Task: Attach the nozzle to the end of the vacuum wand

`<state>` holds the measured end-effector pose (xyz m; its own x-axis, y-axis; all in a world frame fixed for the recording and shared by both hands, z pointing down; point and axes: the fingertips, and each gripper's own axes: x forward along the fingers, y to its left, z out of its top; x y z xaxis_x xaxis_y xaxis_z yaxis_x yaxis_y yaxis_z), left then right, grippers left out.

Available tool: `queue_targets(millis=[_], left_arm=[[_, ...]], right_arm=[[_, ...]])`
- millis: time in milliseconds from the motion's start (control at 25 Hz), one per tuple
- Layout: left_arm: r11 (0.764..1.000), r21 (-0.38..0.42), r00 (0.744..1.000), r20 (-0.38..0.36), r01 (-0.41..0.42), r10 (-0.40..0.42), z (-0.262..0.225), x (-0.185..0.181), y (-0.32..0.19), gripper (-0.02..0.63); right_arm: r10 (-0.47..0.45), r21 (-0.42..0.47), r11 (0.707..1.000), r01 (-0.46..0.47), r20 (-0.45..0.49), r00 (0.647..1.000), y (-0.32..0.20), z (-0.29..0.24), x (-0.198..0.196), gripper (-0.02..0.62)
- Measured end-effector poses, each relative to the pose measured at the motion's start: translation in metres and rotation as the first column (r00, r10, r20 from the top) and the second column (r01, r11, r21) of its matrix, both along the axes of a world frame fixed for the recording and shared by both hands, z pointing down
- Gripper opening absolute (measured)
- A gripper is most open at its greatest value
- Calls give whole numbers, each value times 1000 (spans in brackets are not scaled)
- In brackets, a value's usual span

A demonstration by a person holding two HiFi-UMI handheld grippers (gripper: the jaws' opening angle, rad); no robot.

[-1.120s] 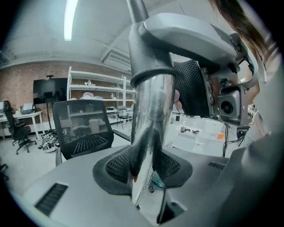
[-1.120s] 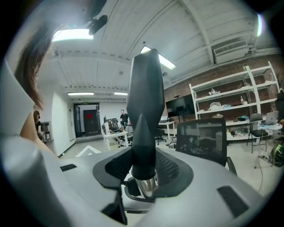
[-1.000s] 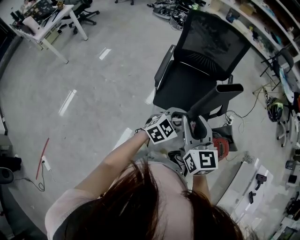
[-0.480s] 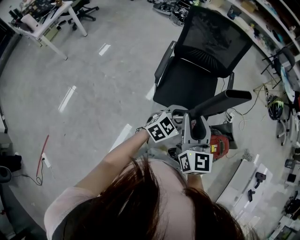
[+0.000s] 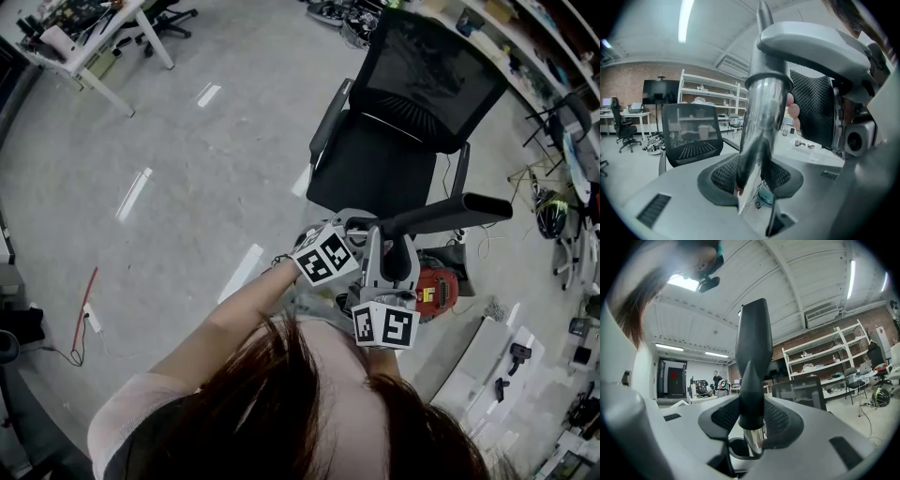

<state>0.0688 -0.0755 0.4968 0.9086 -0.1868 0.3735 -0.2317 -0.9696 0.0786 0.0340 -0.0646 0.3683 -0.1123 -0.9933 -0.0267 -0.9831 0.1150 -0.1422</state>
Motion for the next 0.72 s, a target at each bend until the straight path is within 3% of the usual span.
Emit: queue_targets(millis=[120, 280, 400, 520, 720], left_arm=[[1000, 4, 1000, 1, 9, -9, -1, -3, -3, 149], [1000, 30, 1000, 13, -1, 0, -1, -7, -5, 149], [999, 38, 1000, 19, -9, 8, -1, -9, -5, 147], [999, 38, 1000, 22, -6, 5, -1, -10, -6, 147], [999, 37, 1000, 25, -4, 3, -2, -11, -5, 147]], right_arm=[[-15, 8, 1000, 15, 21, 1000, -2, -1, -2, 166], [-101, -8, 995, 103, 160, 982, -5, 1, -1, 166], [-145, -15, 989, 150, 196, 970, -6, 2, -2, 166], [-134, -27, 990, 141, 165, 977, -6, 2, -4, 166], [-82, -28, 996, 83, 20, 996, -5, -1, -11, 166]])
